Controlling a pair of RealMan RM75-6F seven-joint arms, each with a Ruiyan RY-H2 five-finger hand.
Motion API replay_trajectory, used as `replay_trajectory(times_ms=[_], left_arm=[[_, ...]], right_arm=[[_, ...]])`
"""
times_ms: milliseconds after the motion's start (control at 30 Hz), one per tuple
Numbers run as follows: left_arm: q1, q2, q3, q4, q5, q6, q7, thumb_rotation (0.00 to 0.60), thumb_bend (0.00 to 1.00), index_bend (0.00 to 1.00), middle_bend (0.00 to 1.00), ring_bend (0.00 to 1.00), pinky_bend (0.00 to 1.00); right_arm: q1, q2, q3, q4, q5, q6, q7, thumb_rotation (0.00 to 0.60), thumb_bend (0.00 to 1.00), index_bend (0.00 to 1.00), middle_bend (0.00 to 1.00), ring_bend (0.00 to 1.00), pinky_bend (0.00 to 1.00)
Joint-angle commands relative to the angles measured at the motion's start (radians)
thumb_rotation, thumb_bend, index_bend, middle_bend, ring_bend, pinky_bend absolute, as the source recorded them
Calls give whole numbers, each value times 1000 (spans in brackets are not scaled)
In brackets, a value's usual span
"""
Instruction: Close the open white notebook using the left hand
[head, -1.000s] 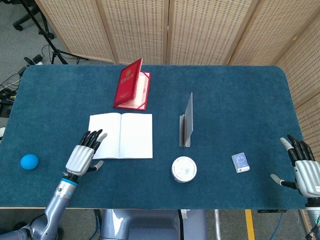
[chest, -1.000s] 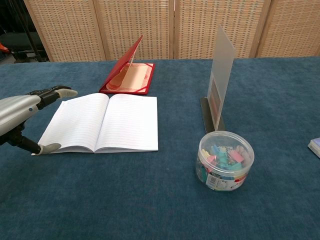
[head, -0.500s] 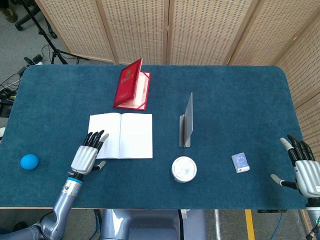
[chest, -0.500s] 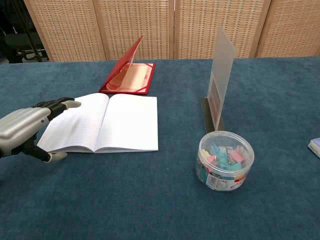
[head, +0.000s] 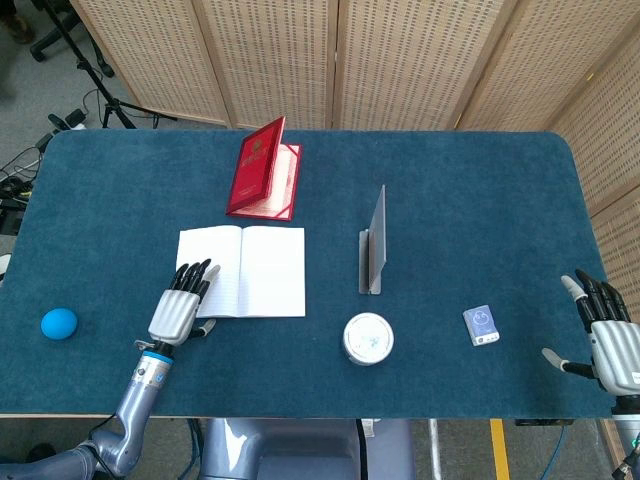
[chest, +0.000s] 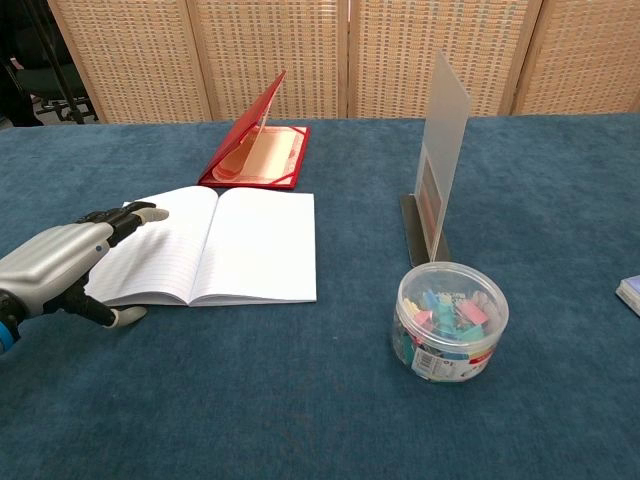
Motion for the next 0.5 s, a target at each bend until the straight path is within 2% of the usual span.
replay_trajectory(times_ms=[33, 100, 233, 367, 500], left_arm=[[-2, -13, -11, 22, -10, 8, -4, 600, 247, 0, 0, 0, 0], [-6, -18, -14, 34, -17, 3, -8, 600, 258, 0, 0, 0, 0], [-9, -23, -12, 54, -17, 4, -9, 600, 370, 0, 0, 0, 0], [-13, -24, -10, 66, -19, 2, -6, 600, 393, 0, 0, 0, 0], [-15, -26, -4, 83, -12, 7, 3, 600, 513, 0, 0, 0, 0]], right_arm=[[1, 0, 0, 1, 1, -1, 3, 600, 0, 0, 0, 0, 0], [2, 0, 0, 1, 0, -3, 3, 600, 0, 0, 0, 0, 0], [1, 0, 0, 1, 1, -3, 2, 600, 0, 0, 0, 0, 0], [2, 0, 0, 0, 1, -5, 2, 600, 0, 0, 0, 0, 0], [3, 0, 0, 0, 2, -5, 2, 600, 0, 0, 0, 0, 0]])
